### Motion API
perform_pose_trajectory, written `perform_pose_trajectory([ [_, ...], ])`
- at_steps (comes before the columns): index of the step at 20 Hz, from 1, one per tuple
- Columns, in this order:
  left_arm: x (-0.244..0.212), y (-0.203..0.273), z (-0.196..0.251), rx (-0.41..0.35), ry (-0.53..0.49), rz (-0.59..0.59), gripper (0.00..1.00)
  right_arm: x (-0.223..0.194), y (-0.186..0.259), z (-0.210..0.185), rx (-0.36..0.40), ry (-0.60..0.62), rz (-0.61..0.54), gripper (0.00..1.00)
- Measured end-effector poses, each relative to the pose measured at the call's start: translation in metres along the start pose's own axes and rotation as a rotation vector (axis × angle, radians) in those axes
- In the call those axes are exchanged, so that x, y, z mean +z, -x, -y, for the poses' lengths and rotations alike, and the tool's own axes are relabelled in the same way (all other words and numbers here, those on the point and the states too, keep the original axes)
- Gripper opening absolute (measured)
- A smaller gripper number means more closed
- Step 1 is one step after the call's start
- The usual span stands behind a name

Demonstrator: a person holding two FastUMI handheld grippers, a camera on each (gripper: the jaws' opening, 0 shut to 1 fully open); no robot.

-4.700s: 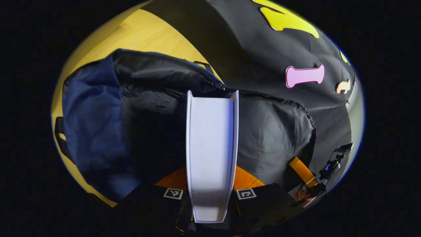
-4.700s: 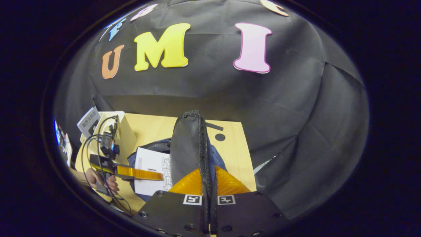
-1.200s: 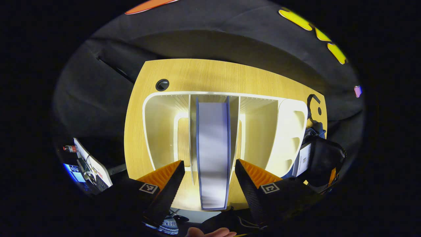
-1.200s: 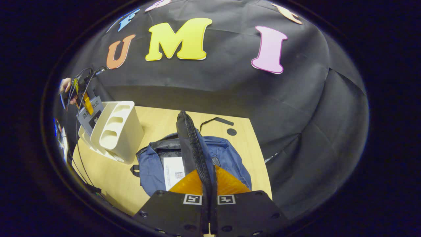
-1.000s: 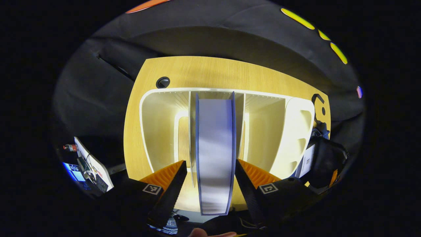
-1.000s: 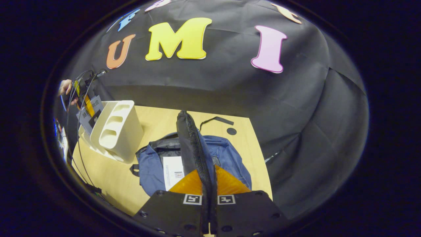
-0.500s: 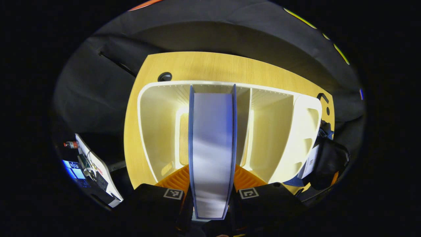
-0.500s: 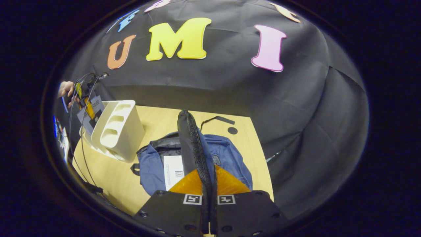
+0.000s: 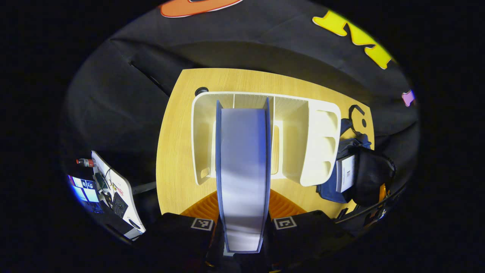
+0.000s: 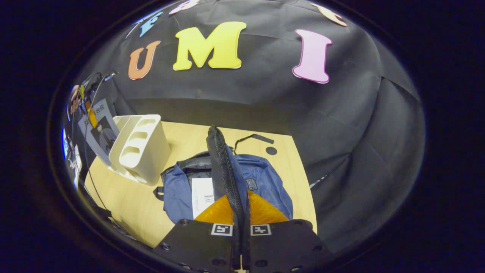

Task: Open the schoolbag, grab two books from the bookshelf and put them into the schoolbag.

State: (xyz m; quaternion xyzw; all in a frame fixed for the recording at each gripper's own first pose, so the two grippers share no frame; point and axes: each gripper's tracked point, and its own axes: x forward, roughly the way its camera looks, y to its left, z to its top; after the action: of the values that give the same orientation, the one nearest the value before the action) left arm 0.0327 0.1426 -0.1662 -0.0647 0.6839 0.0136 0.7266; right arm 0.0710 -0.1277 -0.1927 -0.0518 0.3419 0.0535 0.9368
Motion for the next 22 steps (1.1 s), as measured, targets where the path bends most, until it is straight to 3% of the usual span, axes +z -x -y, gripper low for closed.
perform_pose_trajectory([
  [6,-0.024,0.087,0.001,-0.119,0.095,0.17,0.43,0.0,0.007,0.006,0.013,-0.016,0.006,0.02],
  [12,-0.048,0.116,0.07,-0.441,0.235,0.217,0.43,-0.003,0.01,0.004,0.03,-0.028,0.004,0.02],
  [15,-0.051,0.107,0.111,-0.606,0.288,0.228,0.43,-0.002,0.008,0.002,0.034,-0.012,0.002,0.02],
  [22,-0.076,0.05,0.196,-0.758,0.287,0.185,0.43,0.001,0.008,0.005,0.029,0.019,-0.005,0.02],
])
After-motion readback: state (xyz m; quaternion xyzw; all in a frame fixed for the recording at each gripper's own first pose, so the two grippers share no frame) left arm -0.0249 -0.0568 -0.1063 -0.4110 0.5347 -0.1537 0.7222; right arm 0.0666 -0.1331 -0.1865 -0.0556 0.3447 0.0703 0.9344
